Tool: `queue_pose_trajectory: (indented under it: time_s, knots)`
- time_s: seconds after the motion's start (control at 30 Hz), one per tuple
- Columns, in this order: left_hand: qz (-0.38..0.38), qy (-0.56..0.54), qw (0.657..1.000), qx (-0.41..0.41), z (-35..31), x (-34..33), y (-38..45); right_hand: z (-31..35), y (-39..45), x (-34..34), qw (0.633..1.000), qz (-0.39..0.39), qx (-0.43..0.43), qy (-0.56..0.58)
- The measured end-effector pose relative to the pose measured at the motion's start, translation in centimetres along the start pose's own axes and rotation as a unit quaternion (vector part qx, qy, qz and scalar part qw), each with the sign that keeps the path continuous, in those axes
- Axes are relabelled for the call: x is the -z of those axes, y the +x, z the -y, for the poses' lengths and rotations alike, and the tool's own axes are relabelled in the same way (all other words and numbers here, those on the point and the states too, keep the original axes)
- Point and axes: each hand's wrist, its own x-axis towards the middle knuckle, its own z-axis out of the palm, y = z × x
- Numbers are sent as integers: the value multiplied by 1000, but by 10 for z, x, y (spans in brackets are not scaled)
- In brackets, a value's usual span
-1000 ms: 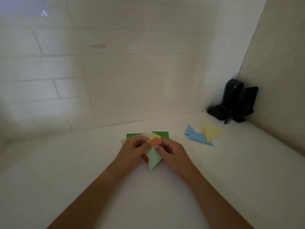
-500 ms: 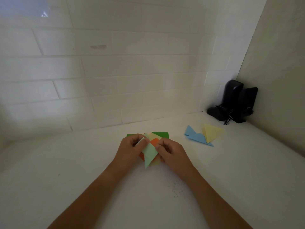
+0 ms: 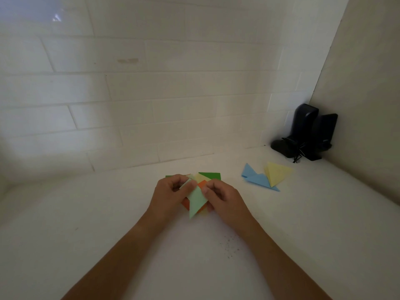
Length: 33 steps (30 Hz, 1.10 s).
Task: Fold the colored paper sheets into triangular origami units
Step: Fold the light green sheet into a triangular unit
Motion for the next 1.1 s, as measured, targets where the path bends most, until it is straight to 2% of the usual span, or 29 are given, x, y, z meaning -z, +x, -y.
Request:
queue_pose_trajectory:
  time_s: [0.1,0.27,0.4,0.53,0.63,0.93,1.1]
  knots:
    - [33,17,999,-3,0,-2,-1,-3,2,0,1000,-3,7,-10]
    - [3,-4,1000,5,2,0,2,-8,4,3,999,-42,-5,-26]
    - [24,-6,1000,2,0,0,0,-8,5,2,999,-36,3,-23]
    - [3,86,995,-47,3,-1,0,-8,4,2,999,-29,14,-21]
    - [-15,116,992,-49,2,-1,0,-9,5,2,999,-31,15,-18]
    - [0,6,1000,7,-8,-5,-5,-7,3,2,999,-13,33,-8]
    - [12,-18,1000,20,-9,-4,-5,-3,2,1,999,-15,34,-13]
